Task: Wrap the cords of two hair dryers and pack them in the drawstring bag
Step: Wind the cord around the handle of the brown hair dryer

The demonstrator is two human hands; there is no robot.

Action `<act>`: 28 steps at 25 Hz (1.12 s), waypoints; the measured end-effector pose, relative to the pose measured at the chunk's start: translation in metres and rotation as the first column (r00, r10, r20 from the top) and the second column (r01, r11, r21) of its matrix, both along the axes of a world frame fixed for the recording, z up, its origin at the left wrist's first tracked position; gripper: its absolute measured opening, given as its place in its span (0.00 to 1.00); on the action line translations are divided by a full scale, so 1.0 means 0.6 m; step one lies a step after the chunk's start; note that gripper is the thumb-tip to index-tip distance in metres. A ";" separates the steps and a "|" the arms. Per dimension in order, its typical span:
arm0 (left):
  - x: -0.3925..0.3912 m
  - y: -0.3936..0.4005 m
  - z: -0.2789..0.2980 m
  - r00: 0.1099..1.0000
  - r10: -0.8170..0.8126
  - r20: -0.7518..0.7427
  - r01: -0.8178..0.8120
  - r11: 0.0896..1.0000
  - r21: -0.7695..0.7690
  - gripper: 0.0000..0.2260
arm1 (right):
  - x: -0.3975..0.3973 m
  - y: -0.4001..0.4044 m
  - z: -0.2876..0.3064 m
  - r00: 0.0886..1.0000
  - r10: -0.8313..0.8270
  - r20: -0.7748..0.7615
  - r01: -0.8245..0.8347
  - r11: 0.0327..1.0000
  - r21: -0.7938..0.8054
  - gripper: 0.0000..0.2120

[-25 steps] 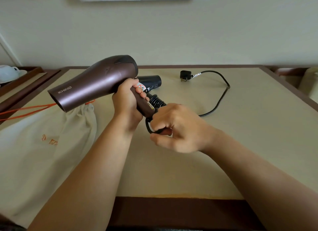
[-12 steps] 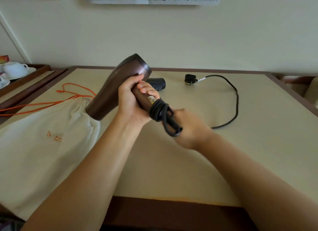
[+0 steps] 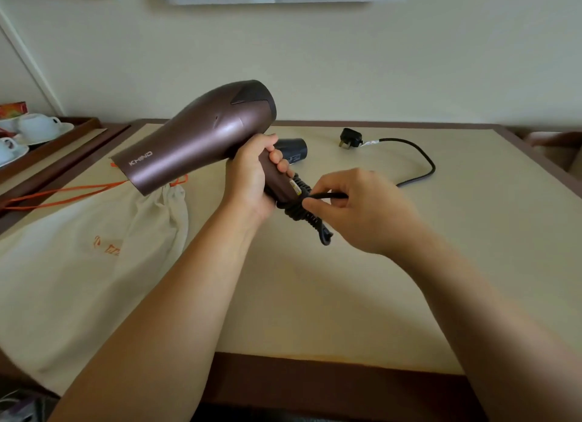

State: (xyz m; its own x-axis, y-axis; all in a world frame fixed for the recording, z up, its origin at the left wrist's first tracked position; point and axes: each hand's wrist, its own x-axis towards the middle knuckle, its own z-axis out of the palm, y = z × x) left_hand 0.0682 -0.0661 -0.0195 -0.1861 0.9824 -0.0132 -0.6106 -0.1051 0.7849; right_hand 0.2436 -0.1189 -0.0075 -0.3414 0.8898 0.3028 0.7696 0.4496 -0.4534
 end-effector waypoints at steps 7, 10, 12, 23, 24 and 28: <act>0.002 -0.007 -0.002 0.993 0.110 0.032 -0.109 0.994 -0.030 0.12 | -0.026 -0.036 -0.012 0.917 0.204 0.344 -0.290 0.931 0.221 0.10; 0.004 -0.011 0.005 0.997 0.075 0.020 -0.074 0.996 -0.052 0.11 | -0.008 -0.016 -0.005 0.968 0.072 0.242 -0.134 0.958 0.252 0.13; 0.006 -0.015 0.013 1.000 -0.018 -0.011 0.017 0.997 -0.069 0.12 | 0.011 -0.003 0.002 0.996 0.020 0.085 -0.042 0.962 0.269 0.16; 0.009 -0.043 0.023 0.809 -0.238 0.538 0.182 0.971 0.155 0.12 | -0.017 0.033 -0.057 0.970 0.219 0.105 -0.208 0.972 -0.113 0.08; 0.016 -0.045 0.022 0.815 -0.241 0.527 0.185 0.970 0.158 0.12 | -0.020 0.022 -0.058 0.970 0.236 0.055 -0.226 0.962 -0.151 0.16; 0.033 -0.040 0.016 0.919 -0.161 0.360 0.119 0.984 0.135 0.13 | -0.043 -0.001 -0.080 0.895 0.228 -0.383 -0.392 0.813 -0.431 0.16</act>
State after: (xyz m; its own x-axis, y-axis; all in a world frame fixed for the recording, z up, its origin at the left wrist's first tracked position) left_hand 0.0882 -0.0902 -0.0100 -0.0491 0.9974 0.0534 -0.8684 -0.0691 0.4910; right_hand 0.2179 -0.1195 -0.0555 -0.5896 0.8077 -0.0056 0.4164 0.2981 -0.8590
